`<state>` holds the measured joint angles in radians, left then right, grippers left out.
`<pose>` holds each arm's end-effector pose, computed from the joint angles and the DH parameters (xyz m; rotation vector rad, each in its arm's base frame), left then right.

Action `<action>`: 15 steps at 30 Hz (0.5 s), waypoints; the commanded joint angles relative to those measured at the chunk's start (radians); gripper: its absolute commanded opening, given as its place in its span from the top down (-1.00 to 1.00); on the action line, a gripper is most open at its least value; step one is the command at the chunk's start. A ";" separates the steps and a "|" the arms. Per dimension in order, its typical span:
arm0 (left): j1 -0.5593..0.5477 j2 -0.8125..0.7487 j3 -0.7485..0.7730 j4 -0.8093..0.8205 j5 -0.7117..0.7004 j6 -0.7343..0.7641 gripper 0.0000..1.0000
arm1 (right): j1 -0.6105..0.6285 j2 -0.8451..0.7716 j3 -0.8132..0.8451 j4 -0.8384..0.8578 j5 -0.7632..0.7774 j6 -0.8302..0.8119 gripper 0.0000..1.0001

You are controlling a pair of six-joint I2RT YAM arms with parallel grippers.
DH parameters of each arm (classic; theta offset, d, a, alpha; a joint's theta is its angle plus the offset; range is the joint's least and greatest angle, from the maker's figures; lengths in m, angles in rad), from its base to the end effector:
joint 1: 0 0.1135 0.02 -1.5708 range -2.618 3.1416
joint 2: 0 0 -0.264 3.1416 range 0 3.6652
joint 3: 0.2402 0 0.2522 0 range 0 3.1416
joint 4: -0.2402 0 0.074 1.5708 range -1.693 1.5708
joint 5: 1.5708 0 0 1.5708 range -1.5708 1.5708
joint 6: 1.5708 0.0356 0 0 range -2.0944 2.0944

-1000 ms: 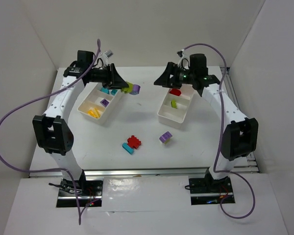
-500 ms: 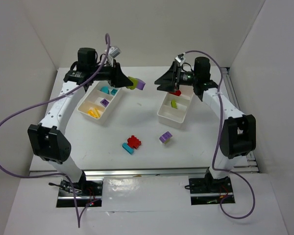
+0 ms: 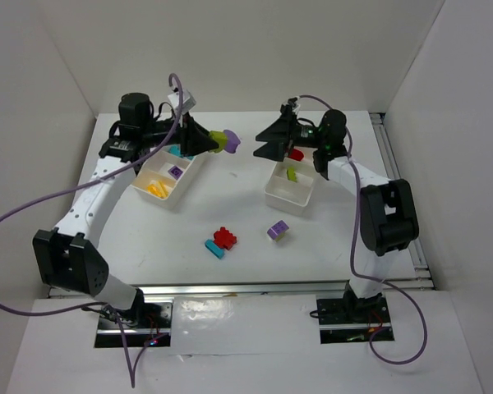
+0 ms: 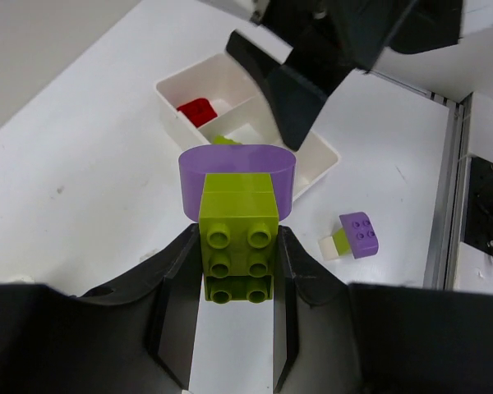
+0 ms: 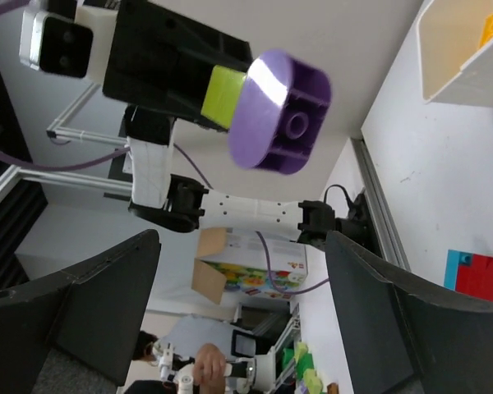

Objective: Sort the legos into containers by color

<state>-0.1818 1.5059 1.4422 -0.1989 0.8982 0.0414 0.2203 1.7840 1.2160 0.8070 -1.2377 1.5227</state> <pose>0.3333 -0.0896 0.3963 0.8194 1.6310 -0.9152 0.3809 0.1198 0.3106 -0.1672 1.9573 2.0850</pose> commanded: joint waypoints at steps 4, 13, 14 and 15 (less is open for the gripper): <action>0.002 -0.102 0.012 0.090 0.139 0.095 1.00 | 0.053 0.064 0.103 0.162 -0.019 0.093 -0.77; -0.007 -0.154 -0.009 0.090 0.169 0.117 1.00 | 0.094 0.132 0.175 0.305 -0.009 0.194 -0.77; -0.007 -0.154 -0.009 0.079 0.169 0.117 1.00 | 0.105 0.146 0.184 0.329 -0.009 0.212 -0.77; -0.016 -0.154 -0.009 0.079 0.169 0.126 1.00 | 0.105 0.162 0.195 0.355 -0.009 0.255 -0.77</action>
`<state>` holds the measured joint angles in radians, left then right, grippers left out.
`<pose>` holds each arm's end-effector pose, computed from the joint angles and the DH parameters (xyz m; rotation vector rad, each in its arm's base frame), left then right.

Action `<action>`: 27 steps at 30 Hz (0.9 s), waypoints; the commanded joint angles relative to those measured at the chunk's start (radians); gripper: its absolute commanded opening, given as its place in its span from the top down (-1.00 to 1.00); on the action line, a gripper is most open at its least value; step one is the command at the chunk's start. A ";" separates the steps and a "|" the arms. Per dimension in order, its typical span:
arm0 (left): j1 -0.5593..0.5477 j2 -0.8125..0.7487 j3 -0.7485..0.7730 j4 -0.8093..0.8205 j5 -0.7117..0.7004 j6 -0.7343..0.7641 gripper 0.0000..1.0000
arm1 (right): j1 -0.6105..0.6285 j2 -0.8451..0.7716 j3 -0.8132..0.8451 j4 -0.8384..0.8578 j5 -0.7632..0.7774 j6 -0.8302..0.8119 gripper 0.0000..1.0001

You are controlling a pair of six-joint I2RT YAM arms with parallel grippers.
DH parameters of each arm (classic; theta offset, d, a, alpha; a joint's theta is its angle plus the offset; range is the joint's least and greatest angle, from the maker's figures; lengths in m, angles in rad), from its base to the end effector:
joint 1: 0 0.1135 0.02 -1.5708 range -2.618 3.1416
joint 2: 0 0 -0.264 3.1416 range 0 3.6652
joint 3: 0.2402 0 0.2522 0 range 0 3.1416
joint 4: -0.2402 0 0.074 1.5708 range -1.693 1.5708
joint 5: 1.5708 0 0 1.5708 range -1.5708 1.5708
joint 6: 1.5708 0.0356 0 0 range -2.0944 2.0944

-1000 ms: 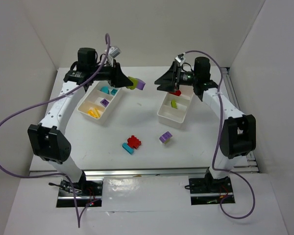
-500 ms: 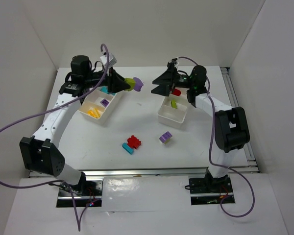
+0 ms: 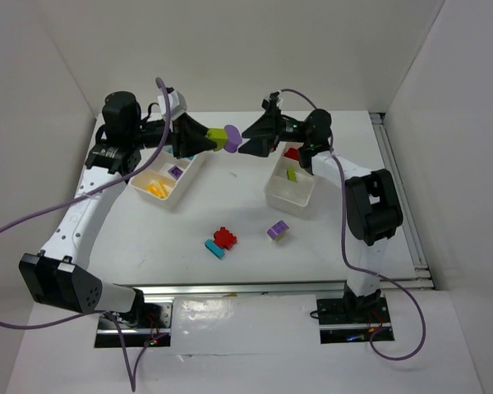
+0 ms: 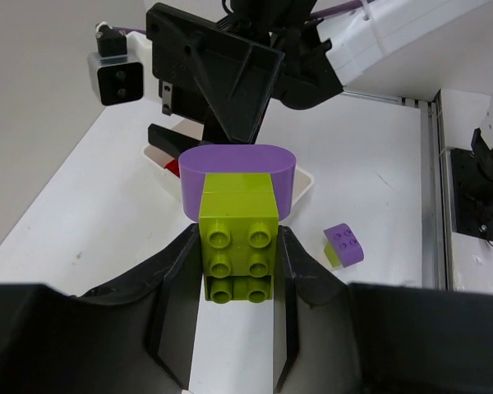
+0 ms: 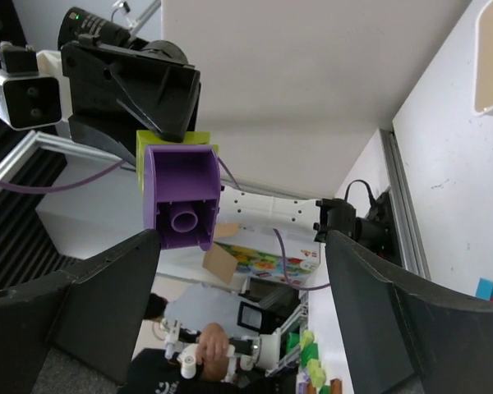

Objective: Sort the legos into containers by color

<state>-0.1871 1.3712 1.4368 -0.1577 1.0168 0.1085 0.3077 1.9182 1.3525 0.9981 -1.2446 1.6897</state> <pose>0.2896 -0.0856 0.4397 0.9830 1.3828 -0.8964 0.3961 0.1613 0.3169 -0.2924 1.9154 2.1957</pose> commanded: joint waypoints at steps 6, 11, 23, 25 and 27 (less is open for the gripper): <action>-0.011 -0.020 -0.013 0.029 0.042 0.069 1.00 | 0.039 0.073 0.086 0.430 0.017 0.294 -0.70; -0.011 -0.020 -0.013 0.006 0.042 0.069 1.00 | 0.050 0.104 0.096 0.539 0.017 0.370 -0.62; -0.011 -0.011 -0.013 -0.003 0.022 0.079 1.00 | 0.082 0.114 0.148 0.528 -0.006 0.363 0.33; -0.011 -0.011 -0.013 -0.012 0.022 0.079 1.00 | 0.082 0.114 0.125 0.518 -0.006 0.351 0.58; -0.002 -0.011 -0.013 -0.022 0.002 0.079 1.00 | 0.059 0.085 0.085 0.434 0.005 0.288 0.61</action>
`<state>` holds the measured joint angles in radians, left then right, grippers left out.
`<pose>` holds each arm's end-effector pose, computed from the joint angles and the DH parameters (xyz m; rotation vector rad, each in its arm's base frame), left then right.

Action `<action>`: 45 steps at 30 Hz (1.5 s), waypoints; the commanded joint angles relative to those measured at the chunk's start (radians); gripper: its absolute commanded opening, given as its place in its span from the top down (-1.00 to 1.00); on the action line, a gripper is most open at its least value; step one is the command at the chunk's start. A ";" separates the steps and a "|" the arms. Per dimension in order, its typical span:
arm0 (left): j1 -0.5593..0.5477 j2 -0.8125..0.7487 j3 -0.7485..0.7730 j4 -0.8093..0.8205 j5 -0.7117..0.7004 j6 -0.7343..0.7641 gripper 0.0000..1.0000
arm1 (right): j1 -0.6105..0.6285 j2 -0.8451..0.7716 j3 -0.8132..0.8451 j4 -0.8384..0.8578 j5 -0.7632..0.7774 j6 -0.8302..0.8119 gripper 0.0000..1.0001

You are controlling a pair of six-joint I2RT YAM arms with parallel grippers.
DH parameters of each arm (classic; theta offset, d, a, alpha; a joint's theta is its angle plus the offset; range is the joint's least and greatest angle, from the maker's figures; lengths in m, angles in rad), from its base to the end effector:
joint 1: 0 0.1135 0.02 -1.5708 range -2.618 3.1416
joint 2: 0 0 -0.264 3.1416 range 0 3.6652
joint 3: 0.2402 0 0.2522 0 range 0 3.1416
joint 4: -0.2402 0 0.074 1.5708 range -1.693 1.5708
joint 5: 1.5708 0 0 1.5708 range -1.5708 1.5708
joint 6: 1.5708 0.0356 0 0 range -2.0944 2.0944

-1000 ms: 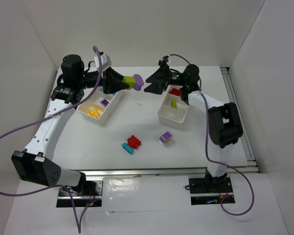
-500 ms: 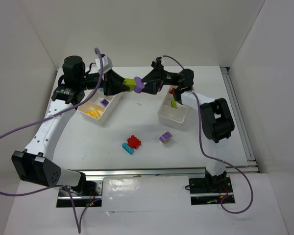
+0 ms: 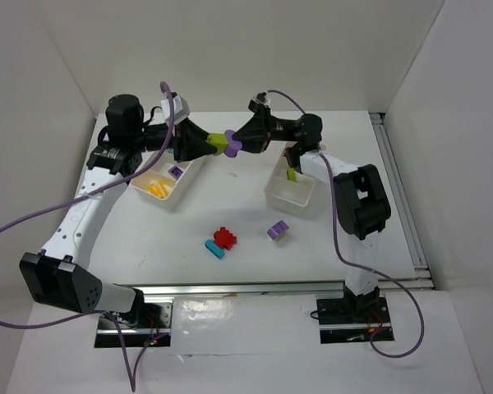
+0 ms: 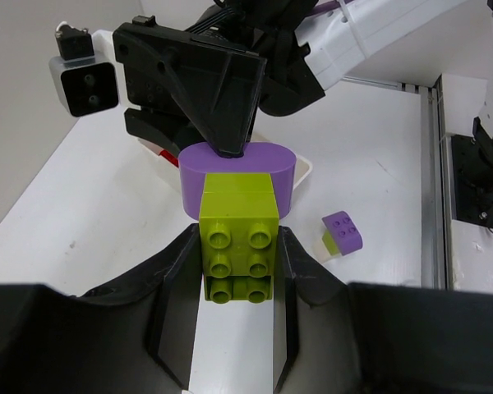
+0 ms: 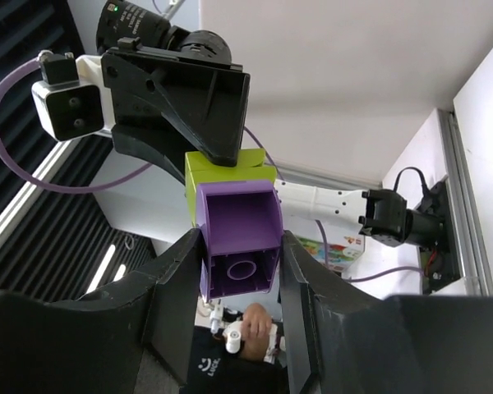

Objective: Sort the legos into containers by color

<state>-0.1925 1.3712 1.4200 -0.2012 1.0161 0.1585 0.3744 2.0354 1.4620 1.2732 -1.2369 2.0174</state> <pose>0.2897 -0.0873 0.4301 1.0070 1.4069 -0.8919 0.3992 0.1930 0.3222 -0.3253 1.8932 2.3764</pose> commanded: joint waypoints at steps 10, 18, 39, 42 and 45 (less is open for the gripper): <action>0.123 -0.107 -0.098 0.032 0.015 -0.042 1.00 | -0.066 -0.144 0.099 -0.899 0.057 -0.871 0.69; 0.200 -0.170 -0.125 0.054 -0.419 -0.448 1.00 | 0.053 0.046 0.550 -1.628 0.400 -1.443 0.69; 0.229 -0.245 0.033 -0.366 -1.048 -0.784 1.00 | 0.297 0.480 0.948 -1.470 0.798 -1.617 0.69; 0.229 -0.236 0.033 -0.378 -1.068 -0.772 1.00 | 0.317 0.548 0.997 -1.411 0.807 -1.606 0.63; 0.229 -0.236 0.042 -0.388 -1.079 -0.761 1.00 | 0.327 0.589 1.020 -1.355 0.807 -1.588 0.57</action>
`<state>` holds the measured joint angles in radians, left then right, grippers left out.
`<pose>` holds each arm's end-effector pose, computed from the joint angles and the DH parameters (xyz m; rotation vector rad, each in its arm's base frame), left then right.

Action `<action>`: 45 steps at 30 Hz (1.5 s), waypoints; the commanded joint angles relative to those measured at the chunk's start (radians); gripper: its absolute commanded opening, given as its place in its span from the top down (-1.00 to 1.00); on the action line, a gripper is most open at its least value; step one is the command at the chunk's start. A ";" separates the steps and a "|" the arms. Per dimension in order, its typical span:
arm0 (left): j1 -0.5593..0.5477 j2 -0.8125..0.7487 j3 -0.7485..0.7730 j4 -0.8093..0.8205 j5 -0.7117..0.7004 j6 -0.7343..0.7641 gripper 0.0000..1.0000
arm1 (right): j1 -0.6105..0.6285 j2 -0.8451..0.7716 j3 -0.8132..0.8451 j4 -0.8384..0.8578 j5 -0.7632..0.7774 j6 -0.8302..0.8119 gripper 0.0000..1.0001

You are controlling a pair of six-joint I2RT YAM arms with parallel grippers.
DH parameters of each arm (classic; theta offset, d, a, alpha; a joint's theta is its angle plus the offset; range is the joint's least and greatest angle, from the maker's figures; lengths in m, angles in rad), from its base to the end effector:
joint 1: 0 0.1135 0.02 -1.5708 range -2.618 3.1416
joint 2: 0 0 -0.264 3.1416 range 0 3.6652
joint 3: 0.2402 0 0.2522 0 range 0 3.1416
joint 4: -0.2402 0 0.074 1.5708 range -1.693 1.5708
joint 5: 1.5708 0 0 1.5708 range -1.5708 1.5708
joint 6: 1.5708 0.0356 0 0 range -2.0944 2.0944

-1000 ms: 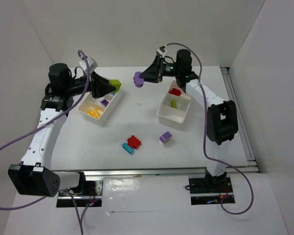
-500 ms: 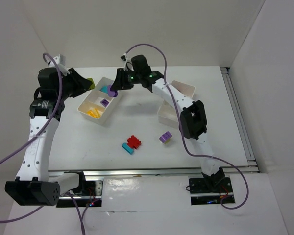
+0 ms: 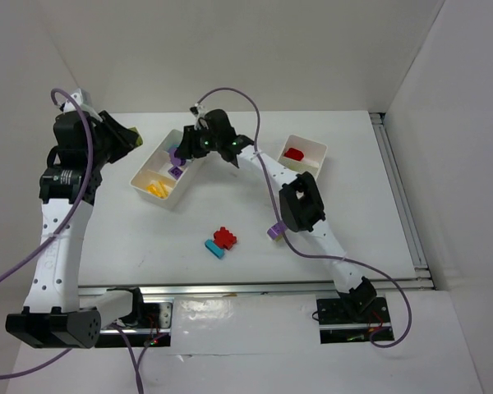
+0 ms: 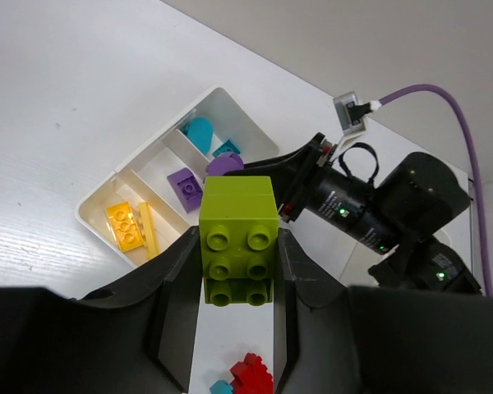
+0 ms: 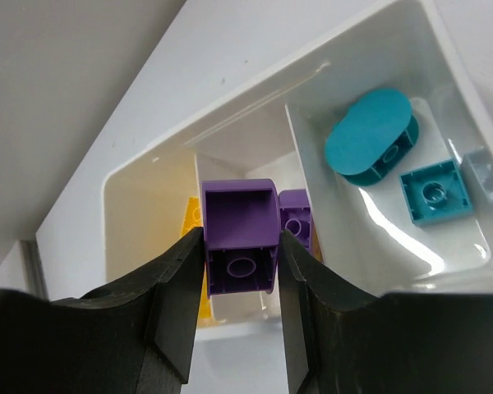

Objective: Sort the legos into containers by color

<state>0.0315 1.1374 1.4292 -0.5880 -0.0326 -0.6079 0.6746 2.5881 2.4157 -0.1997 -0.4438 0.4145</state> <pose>0.2311 0.0084 0.4490 -0.6133 1.7804 -0.3668 0.4552 0.3836 0.2308 -0.5820 2.0016 1.1267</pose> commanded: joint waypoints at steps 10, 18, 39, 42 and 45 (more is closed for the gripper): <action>0.005 0.028 0.053 -0.001 -0.009 0.005 1.00 | 0.057 0.077 0.103 0.223 0.004 0.061 -0.71; 0.005 0.076 0.062 0.008 0.065 0.040 1.00 | 0.011 -0.141 -0.022 0.201 0.027 0.023 -0.49; -0.283 0.688 0.441 0.005 0.907 0.166 1.00 | -0.463 -1.040 -0.961 -0.184 -0.077 -0.088 -0.39; -0.283 0.734 0.450 0.109 1.092 0.131 1.00 | -0.472 -1.063 -1.041 -0.045 -0.230 -0.039 -0.47; -0.292 0.743 0.441 0.219 1.204 0.065 1.00 | -0.481 -1.054 -1.052 0.018 -0.340 -0.020 -0.59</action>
<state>-0.2562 1.8893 1.8328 -0.5369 0.9371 -0.5007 0.2058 1.5787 1.3659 -0.3126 -0.6006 0.3752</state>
